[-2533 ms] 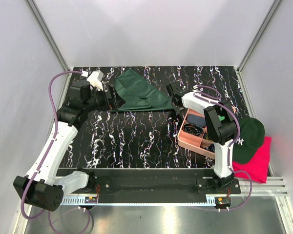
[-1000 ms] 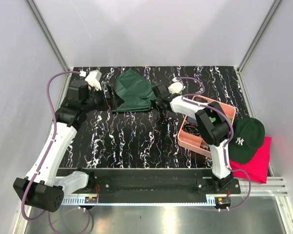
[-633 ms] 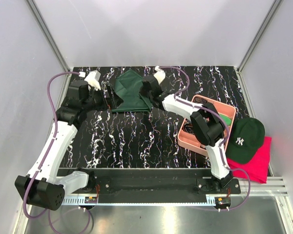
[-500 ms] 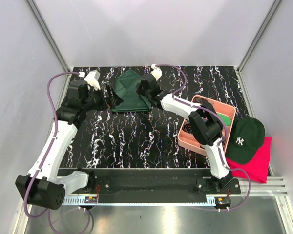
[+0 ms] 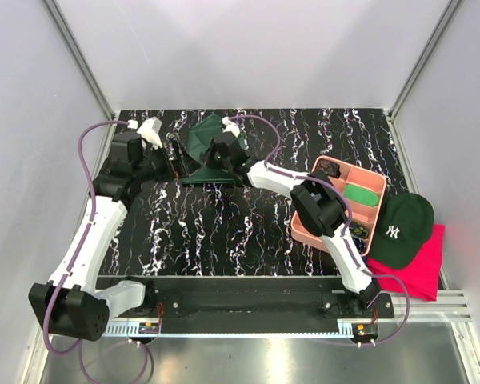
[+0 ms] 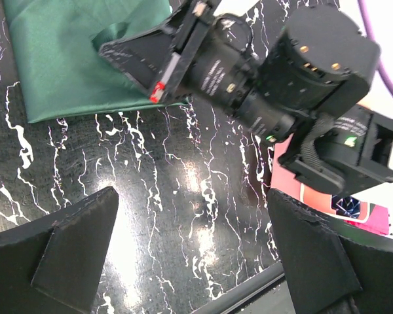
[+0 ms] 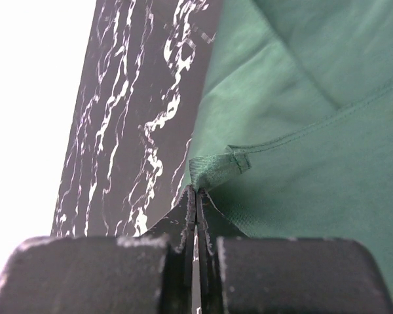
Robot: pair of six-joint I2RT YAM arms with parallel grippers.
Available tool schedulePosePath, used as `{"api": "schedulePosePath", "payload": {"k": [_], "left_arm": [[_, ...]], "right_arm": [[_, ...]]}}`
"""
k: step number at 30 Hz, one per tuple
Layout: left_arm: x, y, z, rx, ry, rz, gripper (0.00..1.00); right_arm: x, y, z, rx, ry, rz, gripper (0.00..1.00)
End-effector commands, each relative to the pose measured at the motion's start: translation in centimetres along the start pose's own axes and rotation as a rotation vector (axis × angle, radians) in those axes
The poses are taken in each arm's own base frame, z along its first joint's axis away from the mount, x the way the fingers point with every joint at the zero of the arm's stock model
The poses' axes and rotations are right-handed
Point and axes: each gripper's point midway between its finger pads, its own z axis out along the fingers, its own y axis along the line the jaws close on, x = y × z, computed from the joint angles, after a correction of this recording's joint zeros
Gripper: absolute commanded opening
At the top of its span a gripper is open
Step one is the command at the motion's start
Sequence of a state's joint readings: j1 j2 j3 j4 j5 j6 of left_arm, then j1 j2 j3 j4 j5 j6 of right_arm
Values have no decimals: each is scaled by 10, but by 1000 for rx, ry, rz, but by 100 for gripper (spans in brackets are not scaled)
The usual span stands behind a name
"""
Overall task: Fold the napkin, place the utensils inside, and roll it up
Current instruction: Flatten the napkin out
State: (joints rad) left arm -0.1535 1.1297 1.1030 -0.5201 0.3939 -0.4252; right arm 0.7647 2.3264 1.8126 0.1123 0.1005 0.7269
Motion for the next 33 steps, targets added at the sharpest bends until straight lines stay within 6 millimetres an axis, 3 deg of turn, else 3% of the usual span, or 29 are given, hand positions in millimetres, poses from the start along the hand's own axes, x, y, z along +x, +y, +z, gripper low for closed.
{"api": "schedulePosePath", "payload": {"k": [1, 15, 26, 30, 32, 33], "left_arm": [[-10, -8, 2, 51, -35, 7, 99], [-8, -10, 5, 89, -19, -25, 99], [-7, -8, 8, 94, -9, -37, 99], [-7, -5, 9, 87, -10, -40, 99], [-8, -1, 10, 78, -10, -42, 99], [-8, 0, 10, 74, -11, -43, 99]], "right_arm": [[-9, 42, 1, -132, -29, -18, 0], [17, 51, 15, -209, 22, 3, 0], [36, 43, 23, -212, 66, 4, 1], [42, 51, 23, -259, 99, -16, 36], [40, 58, 22, -284, 101, -36, 41], [34, 63, 18, -299, 95, -52, 48]]}}
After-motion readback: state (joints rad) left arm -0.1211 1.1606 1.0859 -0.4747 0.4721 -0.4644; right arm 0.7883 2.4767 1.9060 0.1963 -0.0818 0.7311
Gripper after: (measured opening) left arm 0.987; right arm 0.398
